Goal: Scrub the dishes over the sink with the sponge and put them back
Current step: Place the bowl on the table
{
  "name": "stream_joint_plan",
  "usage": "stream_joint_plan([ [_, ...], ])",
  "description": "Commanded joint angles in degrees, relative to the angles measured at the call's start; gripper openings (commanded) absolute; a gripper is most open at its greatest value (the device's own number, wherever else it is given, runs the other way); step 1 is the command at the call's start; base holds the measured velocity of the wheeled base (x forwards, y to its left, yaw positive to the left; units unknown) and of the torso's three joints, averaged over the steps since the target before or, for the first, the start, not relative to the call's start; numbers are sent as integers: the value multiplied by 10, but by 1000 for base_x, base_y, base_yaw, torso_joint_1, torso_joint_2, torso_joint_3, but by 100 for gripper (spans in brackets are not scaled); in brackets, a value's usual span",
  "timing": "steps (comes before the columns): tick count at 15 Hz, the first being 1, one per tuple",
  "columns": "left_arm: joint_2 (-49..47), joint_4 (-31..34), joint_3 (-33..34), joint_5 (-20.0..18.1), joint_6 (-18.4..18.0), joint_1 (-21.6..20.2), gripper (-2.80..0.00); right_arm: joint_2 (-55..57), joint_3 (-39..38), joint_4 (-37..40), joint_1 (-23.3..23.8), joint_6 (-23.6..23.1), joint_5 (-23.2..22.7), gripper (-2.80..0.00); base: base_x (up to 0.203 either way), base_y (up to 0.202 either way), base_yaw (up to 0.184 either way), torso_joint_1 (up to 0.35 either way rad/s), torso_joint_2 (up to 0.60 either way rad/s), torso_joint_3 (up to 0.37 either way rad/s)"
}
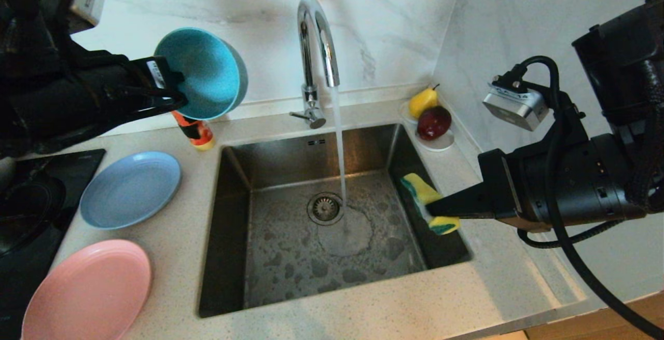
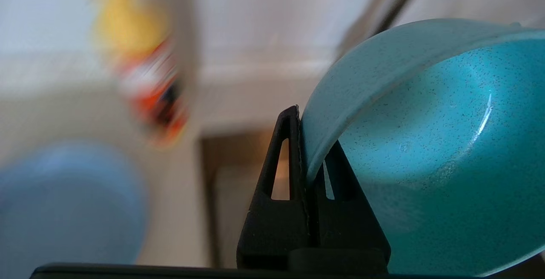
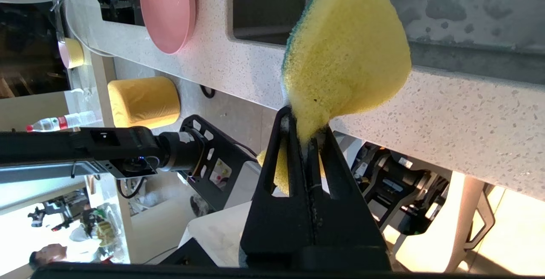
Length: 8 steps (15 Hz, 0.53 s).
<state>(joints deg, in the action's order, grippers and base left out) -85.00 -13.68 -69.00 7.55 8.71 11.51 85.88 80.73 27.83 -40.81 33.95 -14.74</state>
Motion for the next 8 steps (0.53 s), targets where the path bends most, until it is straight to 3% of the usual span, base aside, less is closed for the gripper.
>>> stream_joint_plan([
  [1,37,219,-63,3,26,-74,-280,3,1,0,4,1,-1,-280,0,0,0,0,0,0],
  [3,34,255,-89,10,76,-143,-280,4,0,1,6,1,-1,-280,0,0,0,0,0,0],
  [8,3,296,-103,9,150,-272,-280,19,-13,-1,28,-5,-5,-280,0,0,0,0,0,0],
])
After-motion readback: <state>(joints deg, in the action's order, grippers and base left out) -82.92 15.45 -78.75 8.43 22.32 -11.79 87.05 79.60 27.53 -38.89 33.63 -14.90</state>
